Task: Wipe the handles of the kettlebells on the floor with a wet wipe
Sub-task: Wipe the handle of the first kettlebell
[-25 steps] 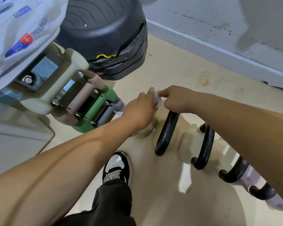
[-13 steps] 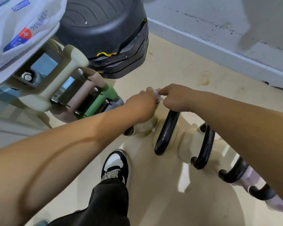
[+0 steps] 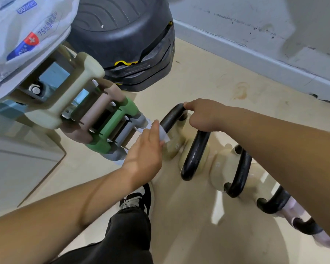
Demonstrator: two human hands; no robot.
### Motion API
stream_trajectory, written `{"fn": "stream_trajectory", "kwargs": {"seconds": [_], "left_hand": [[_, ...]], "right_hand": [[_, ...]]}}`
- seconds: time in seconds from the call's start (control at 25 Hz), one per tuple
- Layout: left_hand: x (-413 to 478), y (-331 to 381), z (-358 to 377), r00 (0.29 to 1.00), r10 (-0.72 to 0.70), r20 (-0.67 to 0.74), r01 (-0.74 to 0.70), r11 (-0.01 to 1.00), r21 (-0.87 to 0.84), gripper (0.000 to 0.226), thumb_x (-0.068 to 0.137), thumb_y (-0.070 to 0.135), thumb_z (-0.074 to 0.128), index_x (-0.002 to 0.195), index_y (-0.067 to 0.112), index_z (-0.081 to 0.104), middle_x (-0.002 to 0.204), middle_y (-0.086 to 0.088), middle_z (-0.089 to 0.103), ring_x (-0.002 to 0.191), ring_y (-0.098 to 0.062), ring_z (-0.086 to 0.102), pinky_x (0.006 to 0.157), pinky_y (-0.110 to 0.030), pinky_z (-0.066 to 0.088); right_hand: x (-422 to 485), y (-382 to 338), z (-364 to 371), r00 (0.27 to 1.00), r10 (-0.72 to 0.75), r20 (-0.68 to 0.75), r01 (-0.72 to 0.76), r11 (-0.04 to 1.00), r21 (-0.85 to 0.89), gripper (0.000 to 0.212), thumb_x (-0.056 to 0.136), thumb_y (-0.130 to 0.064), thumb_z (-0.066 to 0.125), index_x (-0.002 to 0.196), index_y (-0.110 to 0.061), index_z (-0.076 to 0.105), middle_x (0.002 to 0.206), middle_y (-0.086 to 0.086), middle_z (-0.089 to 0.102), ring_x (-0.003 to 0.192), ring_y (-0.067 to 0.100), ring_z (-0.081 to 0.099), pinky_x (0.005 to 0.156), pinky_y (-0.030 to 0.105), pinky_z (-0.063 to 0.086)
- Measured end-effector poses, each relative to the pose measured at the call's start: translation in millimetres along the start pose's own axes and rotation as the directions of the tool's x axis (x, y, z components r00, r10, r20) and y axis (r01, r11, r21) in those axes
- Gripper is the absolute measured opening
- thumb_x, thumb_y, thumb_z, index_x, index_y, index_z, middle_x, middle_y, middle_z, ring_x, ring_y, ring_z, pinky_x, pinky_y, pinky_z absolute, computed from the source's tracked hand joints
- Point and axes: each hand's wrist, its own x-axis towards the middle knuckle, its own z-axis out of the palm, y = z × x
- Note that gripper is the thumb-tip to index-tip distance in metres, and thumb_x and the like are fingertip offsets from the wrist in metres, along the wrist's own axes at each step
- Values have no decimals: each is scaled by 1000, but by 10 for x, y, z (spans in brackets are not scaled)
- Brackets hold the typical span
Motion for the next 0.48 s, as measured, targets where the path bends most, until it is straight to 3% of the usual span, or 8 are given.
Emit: {"fn": "stream_trajectory", "kwargs": {"seconds": [0.08, 0.12, 0.24, 0.32, 0.4, 0.48], "left_hand": [[392, 105, -106, 995, 55, 78, -67, 985, 161, 37, 103, 26, 25, 129, 4, 39, 105, -16, 60, 78, -32, 62, 65, -41, 53], [621, 186, -166, 987, 46, 157, -70, 987, 146, 29, 103, 25, 27, 122, 7, 39, 95, -12, 59, 72, -30, 60, 61, -41, 50], [1096, 394, -248, 940, 58, 335, -36, 997, -71, 24, 105, 21, 36, 125, 13, 45, 106, -8, 57, 85, -29, 63, 72, -43, 53], [1068, 334, -204, 945, 94, 312, 5, 953, -303, 26, 105, 29, 36, 123, 16, 51, 108, -3, 59, 94, -27, 64, 79, -43, 55], [797, 117, -188, 964, 69, 255, 79, 846, -528, 27, 105, 36, 40, 127, 24, 52, 106, 5, 63, 97, -15, 63, 84, -38, 53], [431, -77, -101, 976, 73, 205, 56, 827, -559, 26, 106, 34, 42, 130, 27, 49, 107, 6, 64, 95, -11, 61, 83, -35, 49]], "right_hand": [[1, -12, 6, 1000, -6, -6, 6, 1000, 1, 59, 92, -7, 41, 150, -20, 46, 147, 12, 54, 131, 33, 53, 108, 43, 47], [-4, -7, 3, 1000, -8, -9, 8, 1000, 7, 60, 92, -6, 41, 150, -21, 47, 147, 12, 55, 129, 33, 54, 106, 43, 48], [22, 17, -5, 1000, -25, -14, 25, 999, 22, 57, 93, -8, 42, 148, -20, 49, 146, 10, 57, 129, 31, 55, 107, 41, 47], [79, 55, 16, 999, -41, -29, 42, 999, 27, 49, 95, -12, 43, 143, -17, 53, 142, 10, 59, 129, 32, 55, 108, 42, 46], [177, 85, 66, 996, -70, -56, 70, 998, -7, 38, 101, -21, 42, 135, -16, 58, 131, 10, 64, 118, 31, 58, 101, 41, 48], [267, 102, 114, 991, -90, -99, 83, 994, -70, 34, 104, -30, 39, 125, -15, 61, 120, 9, 66, 103, 30, 57, 88, 37, 47]]}}
